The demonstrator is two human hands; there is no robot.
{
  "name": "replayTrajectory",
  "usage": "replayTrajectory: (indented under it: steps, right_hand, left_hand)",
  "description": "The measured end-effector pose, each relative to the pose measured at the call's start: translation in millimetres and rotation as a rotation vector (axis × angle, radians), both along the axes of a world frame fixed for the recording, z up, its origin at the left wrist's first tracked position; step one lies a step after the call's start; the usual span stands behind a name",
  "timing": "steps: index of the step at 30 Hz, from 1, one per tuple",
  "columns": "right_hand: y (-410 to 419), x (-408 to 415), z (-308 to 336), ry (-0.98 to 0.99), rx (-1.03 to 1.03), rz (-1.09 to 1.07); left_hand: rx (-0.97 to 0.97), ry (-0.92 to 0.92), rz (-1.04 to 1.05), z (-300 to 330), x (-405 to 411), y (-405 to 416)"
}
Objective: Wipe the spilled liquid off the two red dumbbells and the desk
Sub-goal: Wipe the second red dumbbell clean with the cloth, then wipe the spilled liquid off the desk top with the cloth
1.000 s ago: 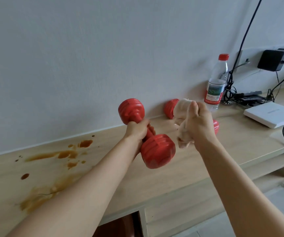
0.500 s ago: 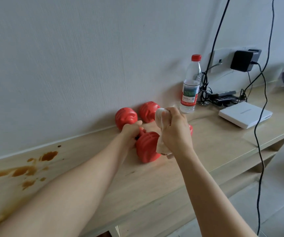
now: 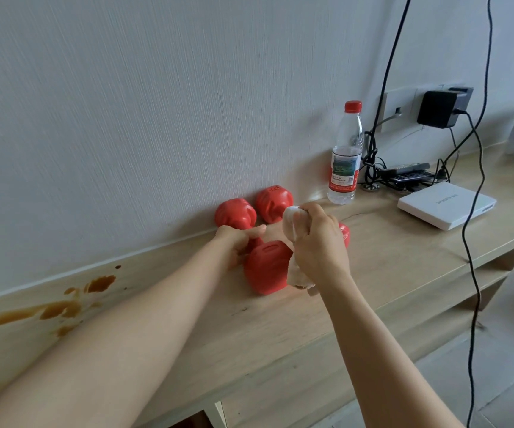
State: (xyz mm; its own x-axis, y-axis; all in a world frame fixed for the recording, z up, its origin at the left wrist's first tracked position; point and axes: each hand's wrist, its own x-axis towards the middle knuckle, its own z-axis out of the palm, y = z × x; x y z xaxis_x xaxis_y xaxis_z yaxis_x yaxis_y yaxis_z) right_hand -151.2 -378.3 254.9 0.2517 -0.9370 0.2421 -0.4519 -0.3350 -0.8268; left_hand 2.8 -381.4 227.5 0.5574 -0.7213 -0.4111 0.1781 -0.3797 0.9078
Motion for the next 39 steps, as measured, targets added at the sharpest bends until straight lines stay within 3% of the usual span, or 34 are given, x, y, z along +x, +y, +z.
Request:
replayTrajectory:
  steps: [5,15,27,33,39]
  right_hand:
    - [-2.1,1.4,-3.2,0.006,0.020,0.006]
    - [-2.0,6.0,-2.1,-0.010,0.034,-0.005]
    - [-4.0,4.9,4.0,-0.001,-0.034,-0.083]
    - [27.8,16.7,20.7,-0.097,-0.191,-0.021]
    - [85.0,61.4,2.4,-0.069,-0.106,0.313]
  left_hand:
    - [-0.018,-0.079,0.048,-2.4,2.6,1.4]
    - [-0.032,0.049,0.099,-12.3,-11.8,3.4]
    - [-0.043,0.046,0.075,-7.6,-19.0,-0.9]
    - [-0.148,-0.120,0.062,-2.8,0.1,41.1]
    - [-0.071,-0.419,0.205,6.4,38.4,130.9]
